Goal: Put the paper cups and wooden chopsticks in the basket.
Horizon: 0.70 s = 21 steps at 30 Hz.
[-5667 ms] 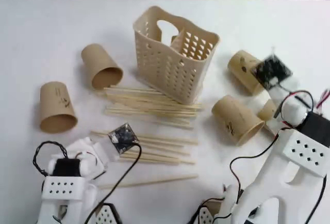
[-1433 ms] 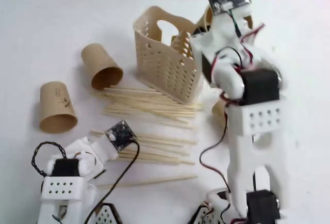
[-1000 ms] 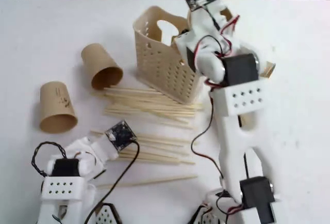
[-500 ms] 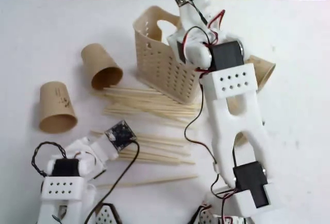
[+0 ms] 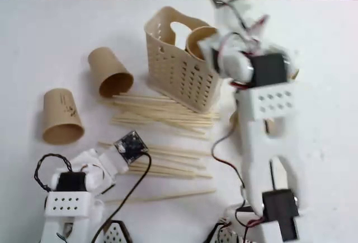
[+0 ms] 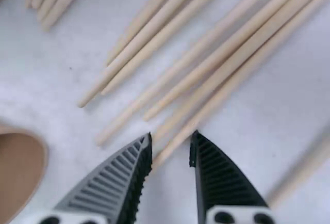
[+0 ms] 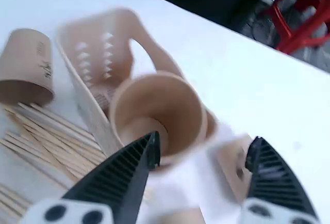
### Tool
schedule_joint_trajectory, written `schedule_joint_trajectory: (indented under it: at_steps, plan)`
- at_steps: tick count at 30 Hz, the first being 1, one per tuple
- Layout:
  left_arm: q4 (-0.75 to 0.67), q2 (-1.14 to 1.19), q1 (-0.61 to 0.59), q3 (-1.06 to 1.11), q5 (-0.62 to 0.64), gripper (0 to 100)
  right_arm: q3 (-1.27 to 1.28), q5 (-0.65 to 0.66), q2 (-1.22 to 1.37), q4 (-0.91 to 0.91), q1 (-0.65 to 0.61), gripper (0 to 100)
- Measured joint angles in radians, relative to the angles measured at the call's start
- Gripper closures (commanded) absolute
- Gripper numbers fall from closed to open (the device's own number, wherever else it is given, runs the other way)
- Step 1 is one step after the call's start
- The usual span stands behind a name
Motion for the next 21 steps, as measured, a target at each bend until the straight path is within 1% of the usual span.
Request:
schedule_joint_trajectory:
  at_steps: [4,7,11,16,21]
  plan:
    - [0.000,0.000,0.000,0.000,0.000,85,0.000,0.000,-0.014,0.083,0.161,80.0]
    - [0.000,0.000,0.000,0.000,0.000,85,0.000,0.000,0.014,0.086,0.308,77.8]
    - [0.000,0.000,0.000,0.000,0.000,85,0.025,0.000,0.138,0.028,0.443,74.1]
    - [0.000,0.000,0.000,0.000,0.000,85,0.049,0.000,0.348,-0.101,0.531,73.5]
    - [0.000,0.000,0.000,0.000,0.000,85,0.052,0.000,0.537,-0.187,0.546,73.5]
